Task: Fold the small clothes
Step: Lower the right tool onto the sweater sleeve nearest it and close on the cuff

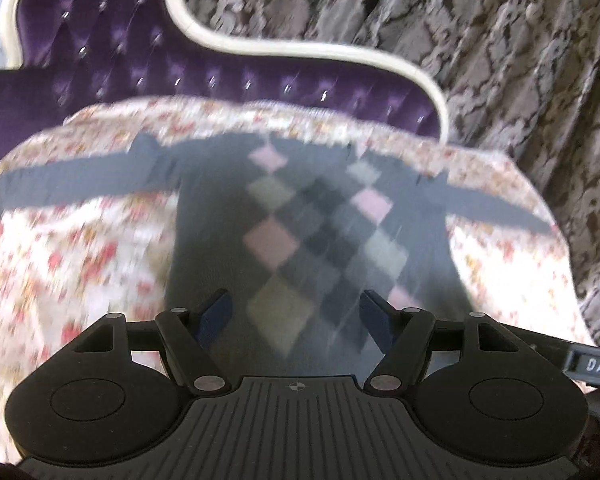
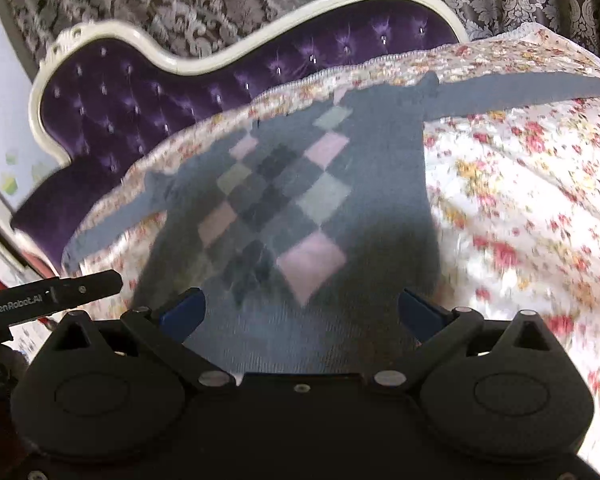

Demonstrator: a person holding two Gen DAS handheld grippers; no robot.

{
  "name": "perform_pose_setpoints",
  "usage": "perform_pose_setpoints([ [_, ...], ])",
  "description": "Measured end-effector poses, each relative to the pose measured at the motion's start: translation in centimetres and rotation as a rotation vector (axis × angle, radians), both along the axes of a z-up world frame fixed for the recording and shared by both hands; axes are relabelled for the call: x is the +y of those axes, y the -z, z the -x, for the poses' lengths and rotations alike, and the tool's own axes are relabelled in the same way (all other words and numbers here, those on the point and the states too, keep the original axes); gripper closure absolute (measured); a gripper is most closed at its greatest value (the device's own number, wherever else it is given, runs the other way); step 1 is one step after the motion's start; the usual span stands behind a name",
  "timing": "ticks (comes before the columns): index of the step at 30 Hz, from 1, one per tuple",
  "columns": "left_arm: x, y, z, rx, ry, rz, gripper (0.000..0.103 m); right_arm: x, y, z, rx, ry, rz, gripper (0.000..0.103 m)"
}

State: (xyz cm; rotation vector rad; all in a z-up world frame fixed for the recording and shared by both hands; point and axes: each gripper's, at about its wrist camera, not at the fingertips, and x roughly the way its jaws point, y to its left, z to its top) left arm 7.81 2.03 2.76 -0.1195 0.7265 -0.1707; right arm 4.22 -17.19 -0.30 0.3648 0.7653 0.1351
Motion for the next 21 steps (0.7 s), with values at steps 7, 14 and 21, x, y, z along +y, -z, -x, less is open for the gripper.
perform_pose_setpoints([
  [7, -1.8, 0.8, -5.1, -0.043, -0.018, -0.102, 0.034, -4.3, -0.9, -3.9, -0.073, 0.017, -0.081, 0.001],
  [14, -3.0, 4.9, -9.2, 0.013, -0.035, -0.139, 0.034, -9.4, -0.8, -8.3, -0.114, 0.107, -0.01, 0.001],
  [21, -3.4, 7.8, -11.1, 0.057, -0.056, -0.179, 0.034, -16.8, 1.2, -12.8, -0.1, 0.292, 0.072, 0.007],
])
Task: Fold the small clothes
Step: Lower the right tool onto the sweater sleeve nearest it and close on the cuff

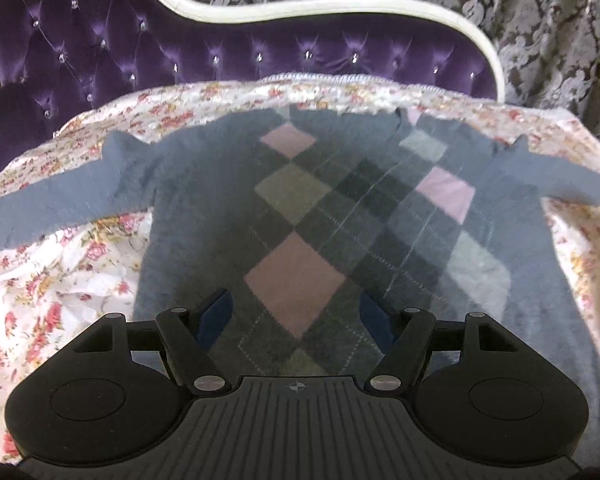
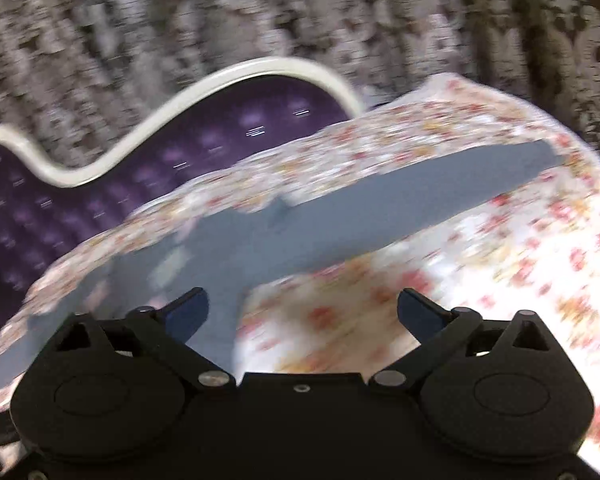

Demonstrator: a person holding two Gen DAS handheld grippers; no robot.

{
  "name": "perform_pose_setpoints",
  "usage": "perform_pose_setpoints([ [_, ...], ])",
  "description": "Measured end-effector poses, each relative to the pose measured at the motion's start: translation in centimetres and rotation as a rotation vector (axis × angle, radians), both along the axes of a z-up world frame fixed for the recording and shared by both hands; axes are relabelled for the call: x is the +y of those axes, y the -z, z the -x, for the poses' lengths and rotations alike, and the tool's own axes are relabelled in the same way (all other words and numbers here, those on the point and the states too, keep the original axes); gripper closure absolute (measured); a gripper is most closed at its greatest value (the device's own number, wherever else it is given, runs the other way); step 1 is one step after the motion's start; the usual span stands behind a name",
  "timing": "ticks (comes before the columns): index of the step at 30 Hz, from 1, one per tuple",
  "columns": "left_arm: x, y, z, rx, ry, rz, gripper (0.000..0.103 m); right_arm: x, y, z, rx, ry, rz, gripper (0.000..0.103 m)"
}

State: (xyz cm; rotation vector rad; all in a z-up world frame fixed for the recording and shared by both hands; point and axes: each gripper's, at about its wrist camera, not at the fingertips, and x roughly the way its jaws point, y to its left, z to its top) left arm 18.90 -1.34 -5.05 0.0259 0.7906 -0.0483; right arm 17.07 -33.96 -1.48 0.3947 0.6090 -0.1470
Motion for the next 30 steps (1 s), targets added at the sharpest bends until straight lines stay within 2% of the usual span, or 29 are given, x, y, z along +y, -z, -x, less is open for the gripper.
perform_pose_setpoints([
  [2, -0.1, 0.8, -0.5, 0.019, -0.003, -0.002, 0.034, -2.3, 0.9, -1.3, 0.01, 0.053, 0.019, 0.01],
  [4, -0.1, 1.6, -0.7, 0.043, -0.009, 0.001, 0.034, -4.5, 1.6, -2.4, 0.014, 0.105, 0.016, 0.019],
  [7, -0.1, 2.3, -0.4, 0.017, -0.017, 0.006, 0.032, -7.7, 2.4, -3.9, 0.016, 0.171, -0.018, 0.03],
  [12, -0.3, 2.8, 0.1, -0.014, 0.005, -0.02, 0.025, -12.0, 3.5, -5.4, 0.012, 0.278, -0.047, 0.03],
  [16, -0.2, 3.0, -0.1, -0.013, 0.007, -0.007, 0.019, -14.4, 5.0, -6.4, 0.013, 0.341, -0.113, 0.031],
  [25, -0.3, 3.4, -0.3, -0.01, 0.018, -0.008, 0.011, -17.8, 6.4, -8.5, -0.084, 0.423, -0.215, 0.032],
  [30, -0.4, 3.6, -0.5, -0.01, 0.017, -0.006, 0.008, -19.0, 6.6, -9.9, -0.093, 0.443, -0.227, 0.035],
])
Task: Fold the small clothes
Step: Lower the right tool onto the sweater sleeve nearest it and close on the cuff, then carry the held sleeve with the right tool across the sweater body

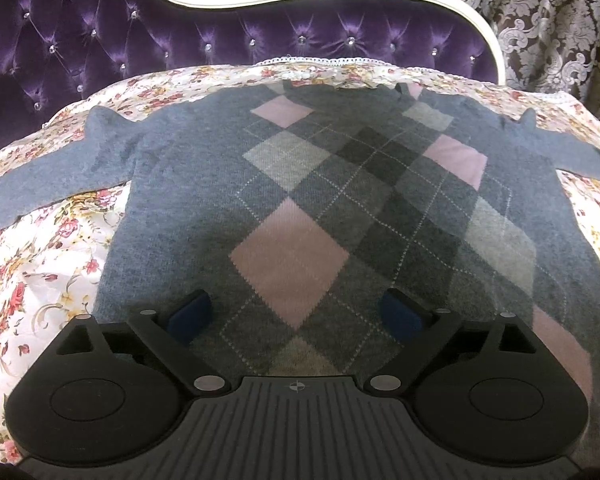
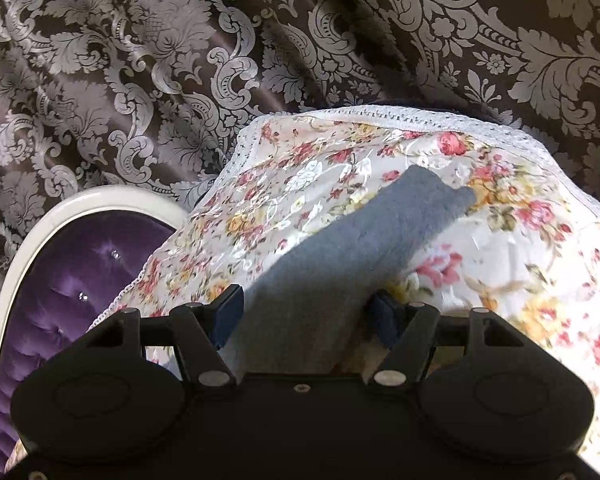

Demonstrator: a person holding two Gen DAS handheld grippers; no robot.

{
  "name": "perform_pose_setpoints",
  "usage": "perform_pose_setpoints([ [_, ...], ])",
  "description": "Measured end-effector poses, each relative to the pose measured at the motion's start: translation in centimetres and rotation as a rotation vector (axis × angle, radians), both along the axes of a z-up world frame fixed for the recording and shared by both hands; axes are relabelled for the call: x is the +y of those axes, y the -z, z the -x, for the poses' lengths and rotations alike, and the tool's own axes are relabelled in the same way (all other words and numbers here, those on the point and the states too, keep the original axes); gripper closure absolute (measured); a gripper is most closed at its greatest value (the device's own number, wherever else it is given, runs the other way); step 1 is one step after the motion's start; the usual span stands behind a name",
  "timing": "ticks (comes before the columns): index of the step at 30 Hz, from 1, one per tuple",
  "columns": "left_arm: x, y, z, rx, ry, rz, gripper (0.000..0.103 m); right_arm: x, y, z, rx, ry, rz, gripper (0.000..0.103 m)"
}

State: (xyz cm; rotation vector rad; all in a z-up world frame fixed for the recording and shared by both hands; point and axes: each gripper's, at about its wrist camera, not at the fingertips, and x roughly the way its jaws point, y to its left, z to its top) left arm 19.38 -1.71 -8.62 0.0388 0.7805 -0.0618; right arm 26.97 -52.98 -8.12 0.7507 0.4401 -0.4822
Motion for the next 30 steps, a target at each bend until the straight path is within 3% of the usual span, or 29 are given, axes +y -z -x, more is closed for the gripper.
perform_pose_setpoints([
  [2, 0.0, 0.0, 0.1, 0.0, 0.001, 0.0, 0.008, -0.3, 0.0, -0.4, 0.017, 0.014, 0.006, 0.047],
  [3, 0.0, 0.0, 0.1, 0.001, 0.001, 0.0, 0.008, -0.5, -0.1, -0.5, 0.032, 0.024, 0.006, 0.065],
  [4, 0.0, 0.0, 0.1, 0.001, 0.001, 0.0, 0.008, -0.8, 0.0, -0.6, 0.041, 0.023, -0.002, 0.092],
  [7, 0.0, 0.0, 0.1, 0.0, 0.001, 0.0, 0.008, -1.1, -0.6, 0.3, 0.018, 0.005, -0.005, 0.091],
  [14, 0.0, 0.0, 0.1, -0.003, -0.001, 0.0, 0.008, -0.2, -5.5, 4.4, 0.024, -0.012, 0.148, 0.092],
  [18, 0.1, 0.0, 0.1, -0.007, -0.002, 0.005, 0.008, 1.0, -6.9, 4.0, 0.122, -0.049, 0.24, 0.091],
  [21, 0.2, -0.1, 0.1, -0.006, -0.002, 0.013, 0.008, 2.7, -8.3, 3.0, 0.137, -0.055, 0.284, 0.091],
  [25, 0.5, -0.5, 0.1, 0.0, 0.003, 0.038, 0.009, 8.4, -12.1, 1.1, 0.111, -0.144, 0.451, 0.091],
  [30, 1.8, -1.8, 0.3, 0.031, 0.016, 0.14, 0.01, 19.3, -16.7, -1.5, 0.005, -0.384, 0.615, 0.091],
])
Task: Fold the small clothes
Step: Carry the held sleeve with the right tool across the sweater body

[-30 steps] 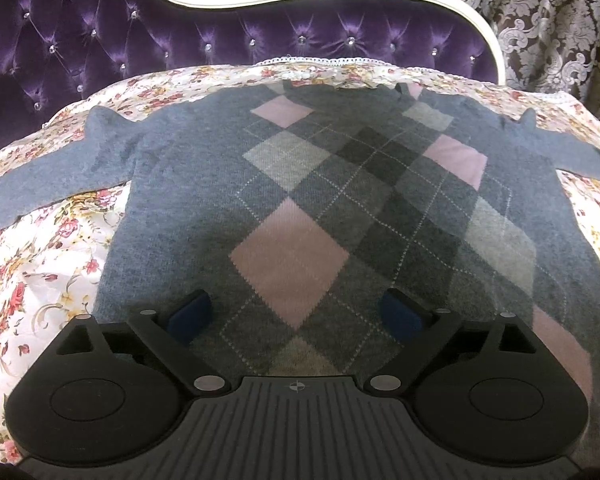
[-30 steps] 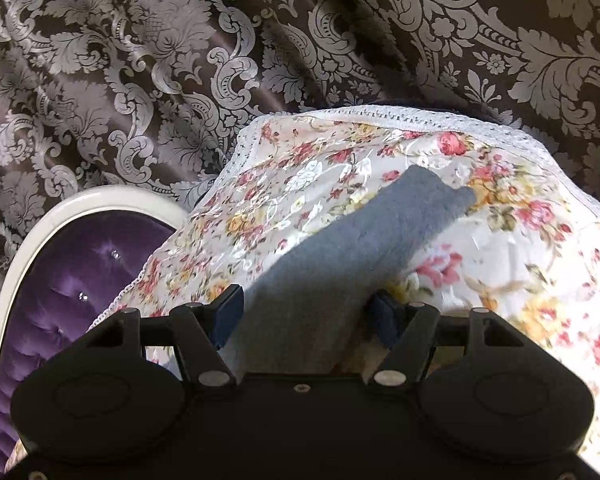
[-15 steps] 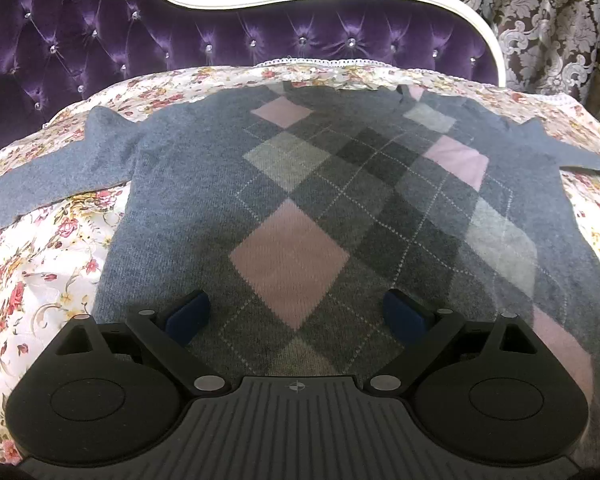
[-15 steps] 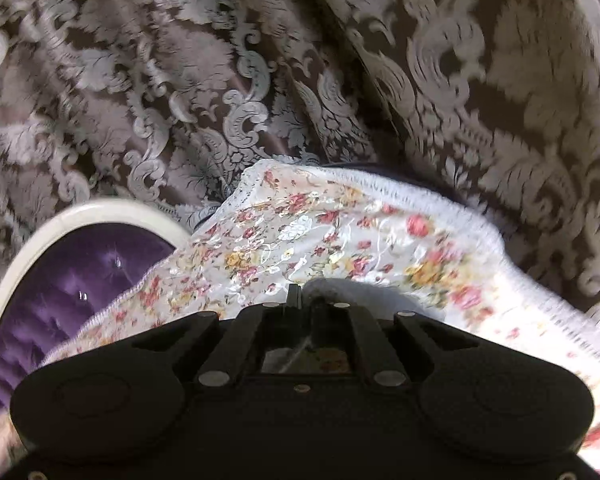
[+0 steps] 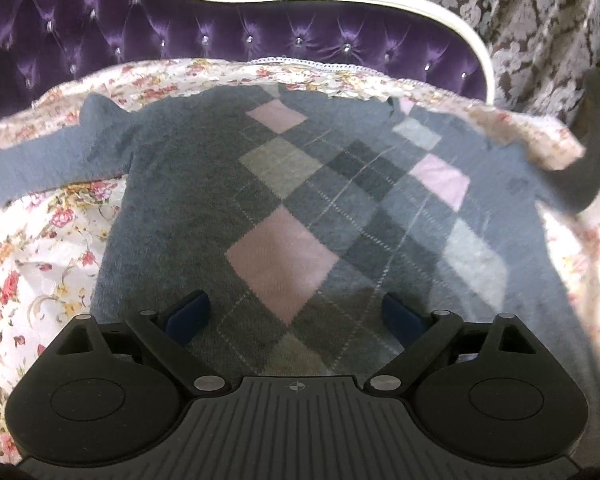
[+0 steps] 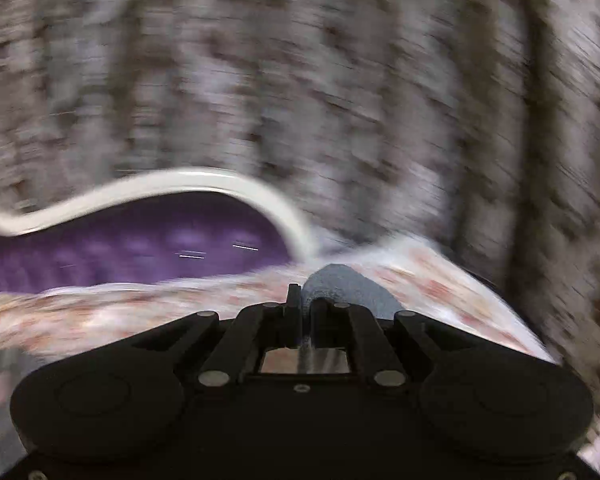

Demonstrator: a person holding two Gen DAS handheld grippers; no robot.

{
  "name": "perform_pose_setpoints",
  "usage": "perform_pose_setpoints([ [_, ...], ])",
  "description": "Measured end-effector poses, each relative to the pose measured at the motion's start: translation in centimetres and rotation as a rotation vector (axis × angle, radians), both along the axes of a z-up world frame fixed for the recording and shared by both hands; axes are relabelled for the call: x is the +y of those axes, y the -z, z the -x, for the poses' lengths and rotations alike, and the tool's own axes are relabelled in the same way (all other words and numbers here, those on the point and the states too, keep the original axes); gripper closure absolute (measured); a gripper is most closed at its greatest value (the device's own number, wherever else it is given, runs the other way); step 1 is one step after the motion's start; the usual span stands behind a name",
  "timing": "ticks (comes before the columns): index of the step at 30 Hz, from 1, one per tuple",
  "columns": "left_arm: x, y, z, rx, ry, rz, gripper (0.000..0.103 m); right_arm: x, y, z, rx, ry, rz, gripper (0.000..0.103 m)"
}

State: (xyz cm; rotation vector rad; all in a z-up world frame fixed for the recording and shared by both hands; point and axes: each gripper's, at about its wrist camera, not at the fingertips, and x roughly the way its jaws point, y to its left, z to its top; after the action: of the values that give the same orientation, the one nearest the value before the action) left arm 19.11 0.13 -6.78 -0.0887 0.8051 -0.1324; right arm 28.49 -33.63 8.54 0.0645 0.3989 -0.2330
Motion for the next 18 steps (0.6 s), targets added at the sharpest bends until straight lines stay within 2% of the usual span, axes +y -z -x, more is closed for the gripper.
perform_pose_setpoints([
  [3, 1.3, -0.9, 0.4, -0.009, -0.017, 0.038, 0.01, 7.4, -0.6, -1.6, 0.005, -0.175, 0.029, 0.091],
  [6, 3.0, -1.8, 0.8, -0.033, -0.048, 0.031, 0.01, 15.0, 1.1, -3.3, 0.048, -0.339, 0.032, 0.091],
  [11, 6.4, -2.3, 1.0, -0.03, -0.106, 0.032, 0.01, 26.3, 7.7, -5.3, 0.17, -0.537, 0.052, 0.091],
  [14, 8.2, -2.1, 1.0, -0.02, -0.137, 0.025, 0.01, 30.9, 11.8, -5.5, 0.229, -0.601, 0.098, 0.09],
  [15, 8.7, -2.1, 0.9, -0.017, -0.142, 0.019, 0.01, 31.9, 12.9, -5.4, 0.239, -0.615, 0.107, 0.087],
  [17, 9.4, -2.1, 0.7, -0.014, -0.145, 0.001, 0.01, 32.8, 14.3, -4.5, 0.237, -0.642, 0.105, 0.07],
  [18, 9.7, -2.2, 0.7, -0.018, -0.145, -0.008, 0.01, 32.8, 14.7, -3.9, 0.219, -0.656, 0.091, 0.052],
])
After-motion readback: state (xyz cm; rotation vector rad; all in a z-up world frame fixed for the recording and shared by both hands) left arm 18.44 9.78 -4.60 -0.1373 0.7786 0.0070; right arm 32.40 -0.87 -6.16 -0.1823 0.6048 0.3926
